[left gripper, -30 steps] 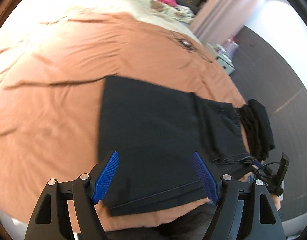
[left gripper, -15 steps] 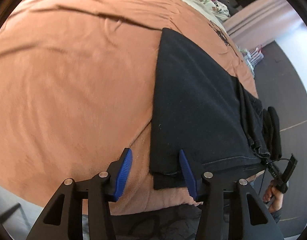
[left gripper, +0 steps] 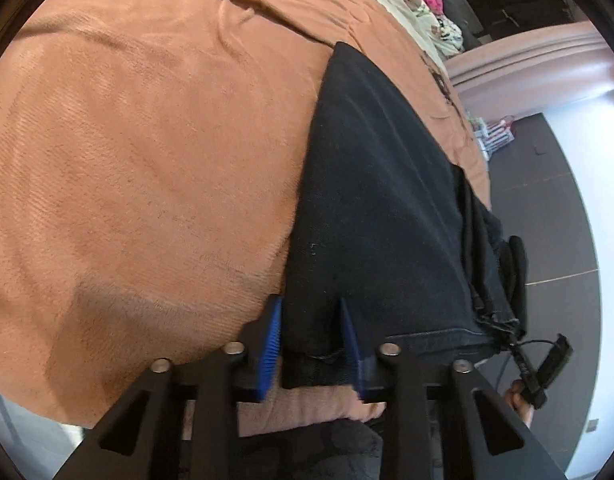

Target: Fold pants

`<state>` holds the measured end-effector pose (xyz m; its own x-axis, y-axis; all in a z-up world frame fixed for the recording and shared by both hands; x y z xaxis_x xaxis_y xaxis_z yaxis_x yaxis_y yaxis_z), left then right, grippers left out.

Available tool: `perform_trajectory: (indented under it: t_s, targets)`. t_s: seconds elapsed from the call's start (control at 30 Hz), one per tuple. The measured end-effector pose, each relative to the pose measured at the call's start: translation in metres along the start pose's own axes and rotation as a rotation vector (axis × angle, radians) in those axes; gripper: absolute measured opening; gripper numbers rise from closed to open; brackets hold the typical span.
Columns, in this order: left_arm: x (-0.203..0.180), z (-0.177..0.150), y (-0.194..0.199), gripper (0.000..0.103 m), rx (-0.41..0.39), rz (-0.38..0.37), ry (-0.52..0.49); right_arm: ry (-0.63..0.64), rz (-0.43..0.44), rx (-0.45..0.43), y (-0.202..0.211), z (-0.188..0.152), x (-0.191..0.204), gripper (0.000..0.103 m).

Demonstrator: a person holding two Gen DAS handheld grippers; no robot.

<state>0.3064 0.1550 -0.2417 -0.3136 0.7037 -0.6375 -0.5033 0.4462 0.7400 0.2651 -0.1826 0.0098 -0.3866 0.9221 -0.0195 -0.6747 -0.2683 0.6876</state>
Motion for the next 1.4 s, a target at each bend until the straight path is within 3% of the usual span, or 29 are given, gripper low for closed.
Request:
perform_trajectory:
  t_s: [0.1,0.23,0.4,0.6,0.73,0.83,0.9,0.93,1.17,1.37,1.4]
  targets:
    - [-0.003,-0.001,0.009,0.014,-0.028,0.0,-0.005,0.0,0.002,0.013,0.002,0.001,0.0,0.009]
    - [-0.011,0.002,0.022,0.012,-0.056,-0.002,-0.032,0.002,0.006,0.003,0.013,0.007,0.002,0.009]
    - [-0.015,0.006,0.024,0.012,-0.049,0.01,-0.045,-0.031,0.029,0.026,0.025,0.004,-0.005,0.009]
    - [-0.011,0.004,0.026,0.013,-0.035,-0.026,-0.054,-0.099,0.038,0.057,0.015,-0.008,-0.024,0.008]
    - [-0.015,0.001,0.014,0.02,-0.001,0.052,-0.083,-0.146,0.044,0.093,-0.01,-0.012,-0.036,0.01]
    - [-0.015,-0.001,0.014,0.022,-0.004,0.064,-0.09,-0.164,0.042,0.103,-0.015,-0.011,-0.043,0.027]
    - [-0.015,-0.002,0.018,0.028,-0.012,0.068,-0.091,-0.129,0.019,0.086,-0.004,-0.011,-0.04,0.051]
    - [-0.016,-0.003,0.021,0.03,-0.02,0.075,-0.098,-0.101,0.013,0.073,0.005,-0.012,-0.038,0.053]
    - [-0.021,-0.009,0.031,0.034,-0.066,0.114,-0.138,0.018,0.064,-0.004,0.046,-0.014,-0.002,0.055]
    - [-0.031,-0.012,0.035,0.036,-0.086,0.129,-0.166,0.079,0.145,-0.008,0.037,-0.001,0.044,0.054]
    - [-0.033,-0.012,0.037,0.039,-0.09,0.129,-0.174,0.09,0.168,0.001,0.033,0.001,0.054,0.049]
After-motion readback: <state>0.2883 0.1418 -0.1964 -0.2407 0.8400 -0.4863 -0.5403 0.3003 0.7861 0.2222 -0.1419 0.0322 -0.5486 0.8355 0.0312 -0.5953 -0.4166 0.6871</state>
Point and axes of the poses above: each gripper's, at about its wrist camera, not at the fingertips, and y roughly against the way its jaws point, x to its left, z to its top, the point moved 2 cm from there along -y, roughly the way its jaws point, and after that the axes turned 2 degrees about -y, right-handed, at the moved point
